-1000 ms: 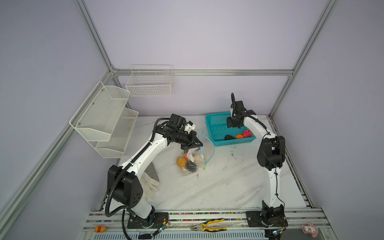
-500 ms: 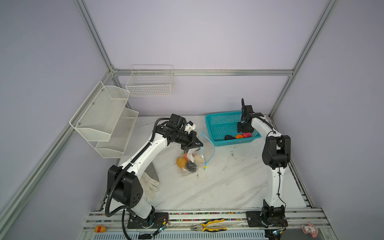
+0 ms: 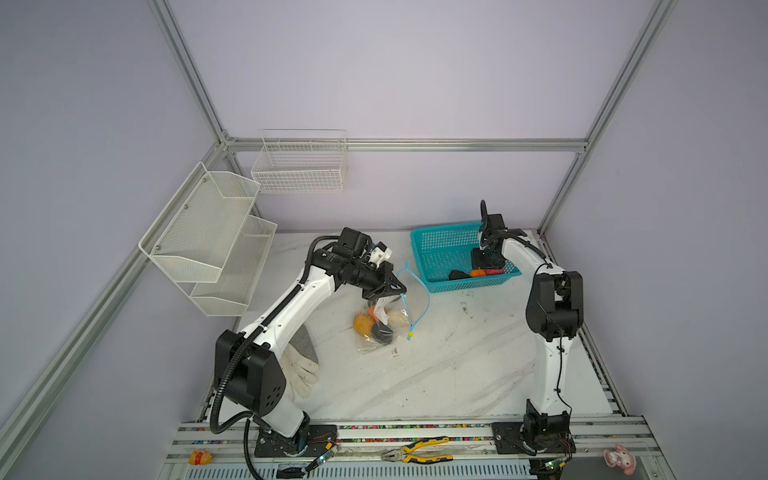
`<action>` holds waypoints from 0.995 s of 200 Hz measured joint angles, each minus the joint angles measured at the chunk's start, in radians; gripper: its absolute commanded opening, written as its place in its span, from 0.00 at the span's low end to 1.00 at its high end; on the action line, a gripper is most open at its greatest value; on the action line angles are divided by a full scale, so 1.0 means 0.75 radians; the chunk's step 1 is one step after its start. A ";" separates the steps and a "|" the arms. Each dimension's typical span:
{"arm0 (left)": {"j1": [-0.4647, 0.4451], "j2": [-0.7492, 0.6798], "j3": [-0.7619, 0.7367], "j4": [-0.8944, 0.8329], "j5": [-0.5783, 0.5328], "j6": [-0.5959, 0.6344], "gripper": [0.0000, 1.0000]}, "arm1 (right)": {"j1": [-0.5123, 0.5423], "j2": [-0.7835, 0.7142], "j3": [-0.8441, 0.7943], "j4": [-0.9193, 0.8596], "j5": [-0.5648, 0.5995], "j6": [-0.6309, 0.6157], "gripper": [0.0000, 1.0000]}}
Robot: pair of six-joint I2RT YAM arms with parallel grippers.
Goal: Place the food in the zip-top bag and seal the zipper
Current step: 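Shift the right gripper onto the orange fruit and close on it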
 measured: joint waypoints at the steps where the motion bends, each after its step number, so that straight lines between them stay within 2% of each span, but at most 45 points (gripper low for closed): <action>1: 0.000 0.000 0.000 -0.001 0.000 0.000 0.00 | 0.000 0.000 -0.004 0.000 -0.001 0.000 0.54; 39: 0.000 0.000 0.000 0.000 0.000 0.000 0.00 | 0.004 -0.012 -0.044 -0.008 -0.005 0.015 0.52; 84: 0.000 0.000 0.000 -0.001 0.000 0.001 0.00 | 0.004 0.035 0.013 -0.043 0.008 0.019 0.53; 101: 0.001 0.000 0.000 -0.001 0.000 0.001 0.00 | 0.005 0.076 0.065 -0.044 0.010 0.020 0.58; 131: 0.002 0.000 0.000 -0.001 0.000 0.001 0.00 | 0.006 0.159 0.101 -0.062 0.007 0.013 0.74; 145: 0.002 0.000 0.000 -0.001 0.000 0.001 0.00 | 0.007 0.196 0.109 -0.080 -0.007 0.010 0.76; 166: 0.003 0.000 0.001 -0.001 0.001 0.001 0.00 | 0.007 0.205 0.134 -0.106 0.002 0.007 0.73; 199: 0.004 0.000 0.001 -0.001 0.001 0.001 0.00 | 0.010 0.225 0.181 -0.146 0.007 -0.002 0.61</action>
